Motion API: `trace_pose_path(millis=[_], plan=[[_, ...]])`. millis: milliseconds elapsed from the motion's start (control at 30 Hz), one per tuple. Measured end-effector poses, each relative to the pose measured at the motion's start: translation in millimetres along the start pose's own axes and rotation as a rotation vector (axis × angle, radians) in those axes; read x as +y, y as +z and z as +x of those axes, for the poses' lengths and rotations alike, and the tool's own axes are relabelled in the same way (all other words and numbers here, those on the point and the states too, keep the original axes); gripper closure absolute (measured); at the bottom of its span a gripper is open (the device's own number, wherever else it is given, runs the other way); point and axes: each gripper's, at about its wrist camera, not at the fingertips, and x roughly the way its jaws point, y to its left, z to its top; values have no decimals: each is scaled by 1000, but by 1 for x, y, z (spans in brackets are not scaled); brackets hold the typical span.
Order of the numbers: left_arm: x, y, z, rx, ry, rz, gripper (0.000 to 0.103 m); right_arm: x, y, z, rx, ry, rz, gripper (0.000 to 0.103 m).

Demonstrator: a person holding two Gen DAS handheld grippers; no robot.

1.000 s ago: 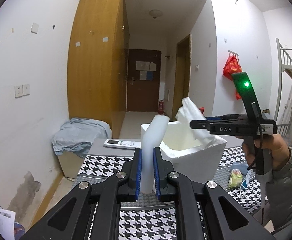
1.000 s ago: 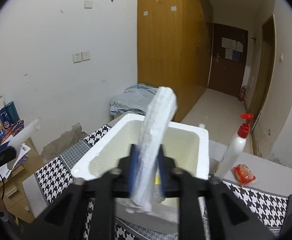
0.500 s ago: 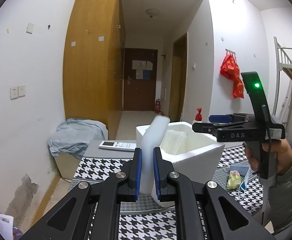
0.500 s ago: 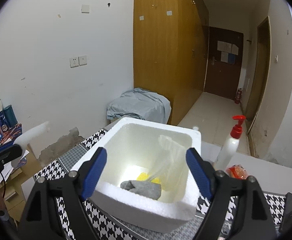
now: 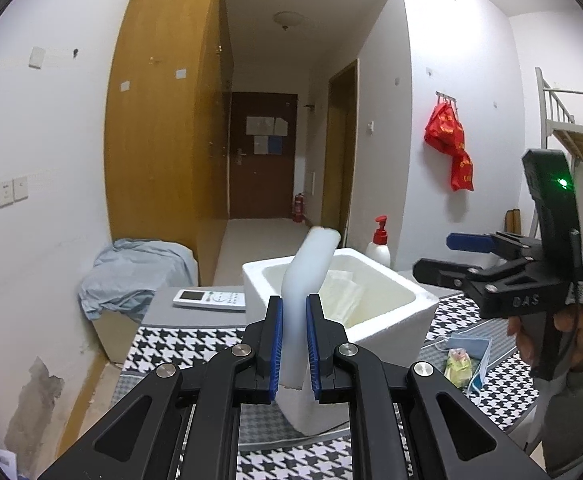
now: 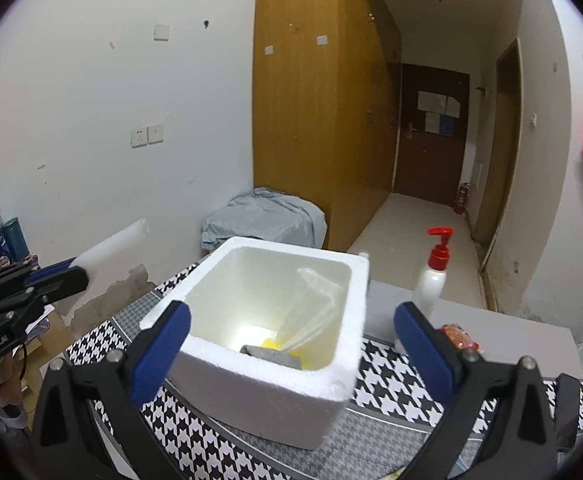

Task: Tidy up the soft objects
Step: 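Lower the foam tube into the foam box and open the left gripper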

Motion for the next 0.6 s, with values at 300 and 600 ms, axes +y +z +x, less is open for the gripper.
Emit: trace_pose_path(millis=[300, 600], plan=[[-14, 11, 20, 15, -59, 32, 91, -11, -15, -26, -20, -37, 18, 0], [-21, 17, 46, 53, -103, 39, 90, -24, -36, -37, -11, -76, 60, 0]])
